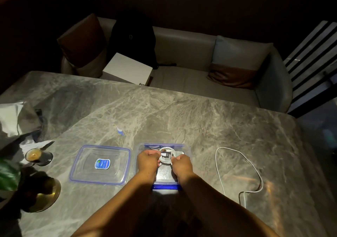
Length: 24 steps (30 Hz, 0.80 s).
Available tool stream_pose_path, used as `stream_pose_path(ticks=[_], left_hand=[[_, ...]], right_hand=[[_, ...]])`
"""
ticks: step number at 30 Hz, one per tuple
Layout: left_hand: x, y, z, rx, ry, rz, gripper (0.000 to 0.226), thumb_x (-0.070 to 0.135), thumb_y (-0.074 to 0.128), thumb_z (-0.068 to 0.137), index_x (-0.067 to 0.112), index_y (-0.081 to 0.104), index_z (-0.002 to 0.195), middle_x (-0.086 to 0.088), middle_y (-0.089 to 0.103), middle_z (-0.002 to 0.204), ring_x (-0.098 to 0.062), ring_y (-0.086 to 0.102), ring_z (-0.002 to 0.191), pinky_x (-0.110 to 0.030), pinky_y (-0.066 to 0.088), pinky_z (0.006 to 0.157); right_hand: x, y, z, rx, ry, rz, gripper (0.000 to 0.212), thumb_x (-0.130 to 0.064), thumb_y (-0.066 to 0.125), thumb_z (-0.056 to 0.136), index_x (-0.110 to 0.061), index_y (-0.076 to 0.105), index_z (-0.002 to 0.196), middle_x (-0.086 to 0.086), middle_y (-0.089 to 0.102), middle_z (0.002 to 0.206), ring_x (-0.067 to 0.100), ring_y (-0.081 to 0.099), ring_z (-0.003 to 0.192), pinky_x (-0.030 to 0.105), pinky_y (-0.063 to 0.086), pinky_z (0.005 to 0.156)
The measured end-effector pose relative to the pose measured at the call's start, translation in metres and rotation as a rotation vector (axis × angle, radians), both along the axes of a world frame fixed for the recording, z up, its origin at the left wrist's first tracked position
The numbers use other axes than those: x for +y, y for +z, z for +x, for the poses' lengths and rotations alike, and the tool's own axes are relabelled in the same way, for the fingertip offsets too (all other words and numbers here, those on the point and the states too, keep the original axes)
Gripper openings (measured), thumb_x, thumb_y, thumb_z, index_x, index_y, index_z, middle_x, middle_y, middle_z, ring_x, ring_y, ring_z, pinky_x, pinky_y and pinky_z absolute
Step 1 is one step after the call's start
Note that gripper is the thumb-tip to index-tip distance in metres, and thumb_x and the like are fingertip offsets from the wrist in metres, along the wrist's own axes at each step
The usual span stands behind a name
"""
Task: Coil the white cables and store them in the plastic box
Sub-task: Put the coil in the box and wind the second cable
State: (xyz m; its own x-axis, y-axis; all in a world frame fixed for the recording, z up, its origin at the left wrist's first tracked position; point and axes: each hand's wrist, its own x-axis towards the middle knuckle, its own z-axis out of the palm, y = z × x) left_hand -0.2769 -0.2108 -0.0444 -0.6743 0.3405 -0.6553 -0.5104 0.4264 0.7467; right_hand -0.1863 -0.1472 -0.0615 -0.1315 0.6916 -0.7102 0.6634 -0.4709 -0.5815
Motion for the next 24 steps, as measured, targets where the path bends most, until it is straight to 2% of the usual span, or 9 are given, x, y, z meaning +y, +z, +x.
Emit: stream_pose_path(ticks=[3, 6, 9, 12, 16, 20, 22, 24], left_hand=[[0.003, -0.009, 0.002, 0.030, -0.030, -0.014, 0.013, -0.005, 0.063, 0.088, 0.003, 0.066, 0.079, -0.011, 0.060, 0.059, -0.018, 0.051, 0.049, -0.023, 0.045, 0.047], [0.003, -0.017, 0.002, 0.076, -0.053, -0.064, 0.014, -0.001, 0.064, 0.089, 0.004, 0.063, 0.076, -0.012, 0.060, 0.056, -0.018, 0.050, 0.043, -0.022, 0.041, 0.045], [0.003, -0.021, 0.002, 0.113, -0.078, -0.107, 0.020, 0.005, 0.067, 0.088, 0.006, 0.060, 0.069, -0.015, 0.060, 0.055, -0.017, 0.049, 0.037, -0.021, 0.039, 0.045], [0.005, -0.025, 0.000, 0.133, -0.107, -0.144, 0.028, 0.010, 0.070, 0.086, 0.010, 0.056, 0.062, -0.016, 0.060, 0.052, -0.022, 0.052, 0.036, -0.025, 0.042, 0.046], [0.006, -0.035, -0.003, 0.195, -0.164, -0.259, 0.029, 0.023, 0.075, 0.079, 0.009, 0.057, 0.062, -0.020, 0.068, 0.060, -0.035, 0.069, 0.058, -0.043, 0.058, 0.060], [0.006, -0.046, -0.005, 0.207, -0.202, -0.292, 0.029, 0.031, 0.076, 0.076, 0.009, 0.060, 0.067, -0.015, 0.069, 0.061, -0.034, 0.070, 0.062, -0.045, 0.060, 0.065], [0.005, -0.065, -0.007, 0.168, -0.191, -0.276, 0.030, 0.033, 0.075, 0.073, 0.009, 0.059, 0.067, -0.015, 0.068, 0.059, -0.036, 0.070, 0.060, -0.046, 0.060, 0.063], [0.006, -0.055, -0.006, 0.134, -0.173, -0.255, 0.029, 0.031, 0.074, 0.073, 0.009, 0.057, 0.064, -0.016, 0.065, 0.054, -0.037, 0.067, 0.054, -0.048, 0.058, 0.055]], right_hand=[[0.001, -0.025, 0.004, 0.007, -0.031, -0.033, 0.017, -0.028, 0.055, 0.087, -0.015, 0.050, 0.076, 0.026, 0.068, 0.085, 0.026, 0.055, 0.062, 0.025, 0.039, 0.049], [0.000, -0.005, 0.003, 0.037, -0.075, -0.082, 0.025, -0.018, 0.050, 0.101, -0.012, 0.041, 0.079, 0.017, 0.049, 0.063, 0.017, 0.042, 0.040, 0.014, 0.028, 0.034], [0.004, -0.018, 0.003, 0.068, -0.039, -0.097, 0.029, -0.012, 0.047, 0.103, -0.014, 0.034, 0.077, 0.011, 0.040, 0.058, 0.013, 0.036, 0.033, 0.013, 0.027, 0.036], [0.001, -0.020, 0.003, 0.070, -0.019, -0.086, 0.032, -0.010, 0.048, 0.102, -0.015, 0.031, 0.075, 0.011, 0.040, 0.057, 0.013, 0.038, 0.039, 0.015, 0.029, 0.040], [0.002, -0.019, 0.003, 0.122, -0.046, -0.076, 0.032, -0.010, 0.051, 0.100, -0.012, 0.035, 0.073, 0.012, 0.043, 0.051, 0.016, 0.041, 0.037, 0.021, 0.031, 0.042], [0.002, -0.021, 0.003, 0.110, -0.042, -0.065, 0.031, -0.011, 0.053, 0.100, -0.011, 0.037, 0.073, 0.011, 0.044, 0.049, 0.017, 0.043, 0.035, 0.022, 0.033, 0.041], [0.003, -0.021, 0.003, 0.113, -0.050, -0.085, 0.031, -0.009, 0.051, 0.100, -0.012, 0.034, 0.074, 0.009, 0.041, 0.049, 0.016, 0.043, 0.037, 0.021, 0.033, 0.042], [0.004, -0.018, 0.002, 0.111, -0.068, -0.107, 0.034, -0.010, 0.049, 0.102, -0.014, 0.031, 0.074, 0.007, 0.038, 0.048, 0.013, 0.041, 0.039, 0.019, 0.034, 0.042]])
